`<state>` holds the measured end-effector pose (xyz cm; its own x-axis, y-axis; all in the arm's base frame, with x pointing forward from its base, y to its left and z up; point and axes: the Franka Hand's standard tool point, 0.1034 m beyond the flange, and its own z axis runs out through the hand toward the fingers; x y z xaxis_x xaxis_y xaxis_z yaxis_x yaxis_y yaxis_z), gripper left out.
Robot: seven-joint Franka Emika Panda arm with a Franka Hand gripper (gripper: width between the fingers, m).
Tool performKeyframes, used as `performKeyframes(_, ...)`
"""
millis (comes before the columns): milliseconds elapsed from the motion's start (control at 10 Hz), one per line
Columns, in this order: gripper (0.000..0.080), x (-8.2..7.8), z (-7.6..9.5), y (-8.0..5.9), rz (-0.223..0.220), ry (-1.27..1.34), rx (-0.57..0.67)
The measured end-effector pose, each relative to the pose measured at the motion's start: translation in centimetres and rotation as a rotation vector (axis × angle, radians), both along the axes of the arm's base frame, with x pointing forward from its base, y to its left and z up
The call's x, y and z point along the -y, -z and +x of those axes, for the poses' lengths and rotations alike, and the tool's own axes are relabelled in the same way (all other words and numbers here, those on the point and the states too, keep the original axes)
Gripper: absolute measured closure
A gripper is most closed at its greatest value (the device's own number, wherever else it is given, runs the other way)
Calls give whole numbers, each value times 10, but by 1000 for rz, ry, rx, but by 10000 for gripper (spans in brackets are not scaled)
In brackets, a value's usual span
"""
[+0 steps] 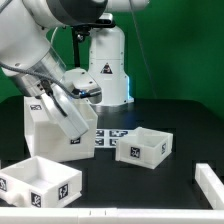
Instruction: Assemble drawer
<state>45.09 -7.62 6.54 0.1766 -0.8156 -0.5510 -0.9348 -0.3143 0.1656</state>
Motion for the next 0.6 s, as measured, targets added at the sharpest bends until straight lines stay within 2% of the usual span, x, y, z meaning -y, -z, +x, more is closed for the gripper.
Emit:
performKeyframes(200,765,6,1,-1,10,-22,20)
performKeyframes(500,738,4,1,0,10,-25,19)
performKeyframes(600,521,4,1,0,10,-25,19)
